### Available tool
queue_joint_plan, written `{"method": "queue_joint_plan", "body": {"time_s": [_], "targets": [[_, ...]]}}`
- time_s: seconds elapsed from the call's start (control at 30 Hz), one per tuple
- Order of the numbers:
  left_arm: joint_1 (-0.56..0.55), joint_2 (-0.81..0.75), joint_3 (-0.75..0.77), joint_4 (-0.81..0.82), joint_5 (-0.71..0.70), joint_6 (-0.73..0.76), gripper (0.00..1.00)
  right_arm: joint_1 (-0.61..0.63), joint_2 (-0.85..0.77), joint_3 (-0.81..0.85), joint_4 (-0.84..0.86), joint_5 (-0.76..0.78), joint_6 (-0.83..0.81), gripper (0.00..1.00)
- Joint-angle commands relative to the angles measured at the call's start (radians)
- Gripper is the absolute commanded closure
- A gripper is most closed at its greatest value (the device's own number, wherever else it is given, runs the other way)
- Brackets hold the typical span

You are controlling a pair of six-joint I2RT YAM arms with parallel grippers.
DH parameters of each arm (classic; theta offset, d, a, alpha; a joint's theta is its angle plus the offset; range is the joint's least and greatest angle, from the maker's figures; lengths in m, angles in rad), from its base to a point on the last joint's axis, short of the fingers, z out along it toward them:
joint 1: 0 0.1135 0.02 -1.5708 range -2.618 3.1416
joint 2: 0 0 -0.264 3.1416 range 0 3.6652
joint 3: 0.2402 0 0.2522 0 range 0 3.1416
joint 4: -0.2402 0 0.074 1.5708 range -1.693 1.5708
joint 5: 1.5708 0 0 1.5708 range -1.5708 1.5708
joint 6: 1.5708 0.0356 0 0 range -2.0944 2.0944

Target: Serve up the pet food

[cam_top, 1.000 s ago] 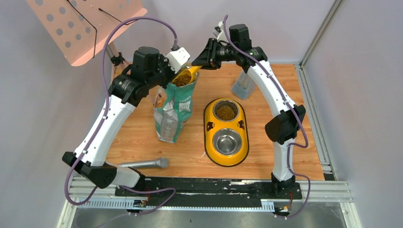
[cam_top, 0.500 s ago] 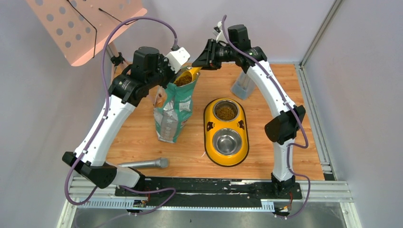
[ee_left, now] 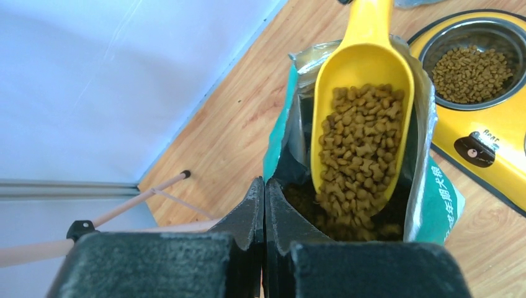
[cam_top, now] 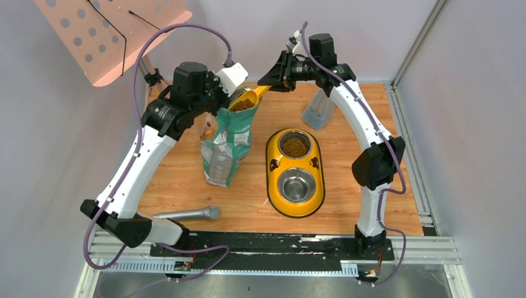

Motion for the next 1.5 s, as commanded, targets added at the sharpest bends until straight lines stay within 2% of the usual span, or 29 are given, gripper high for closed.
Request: {"method": "queue_joint_plan", "body": {"time_s": [0.0, 0.3, 0.43, 0.97, 1.17, 1.27, 1.47], "targets": [[-0.007, -0.062, 0.035, 0.139, -0.014, 0.068, 1.00, -0.056, -0.072, -0.100, 0.174, -0.160, 0.238, 1.00], [-0.007, -0.040, 0.049, 0.098, -0.060, 0.128, 1.00, -0.107, -0.048, -0.144, 0.298, -0.234, 0.460, 1.00], [-0.007, -0.029, 0.055, 0.086, -0.074, 0.144, 1.00, -0.132, -0.056, -0.172, 0.403, -0.293, 0.540, 1.00], [-0.007, 0.000, 0.069, 0.097, -0.090, 0.167, 1.00, -0.224, -0.130, -0.302, 0.570, -0.376, 0.636, 1.00], [-0.007, -0.003, 0.040, 0.131, -0.078, 0.167, 1.00, -0.306, -0.235, -0.483, 0.770, -0.444, 0.645, 1.00], [-0.007, -0.005, 0.030, 0.148, -0.072, 0.138, 1.00, -0.346, -0.291, -0.570, 0.791, -0.470, 0.616, 1.00], [-0.008, -0.004, 0.035, 0.163, -0.041, 0.076, 1.00, -0.430, -0.446, -0.849, 0.781, -0.519, 0.559, 1.00]]}}
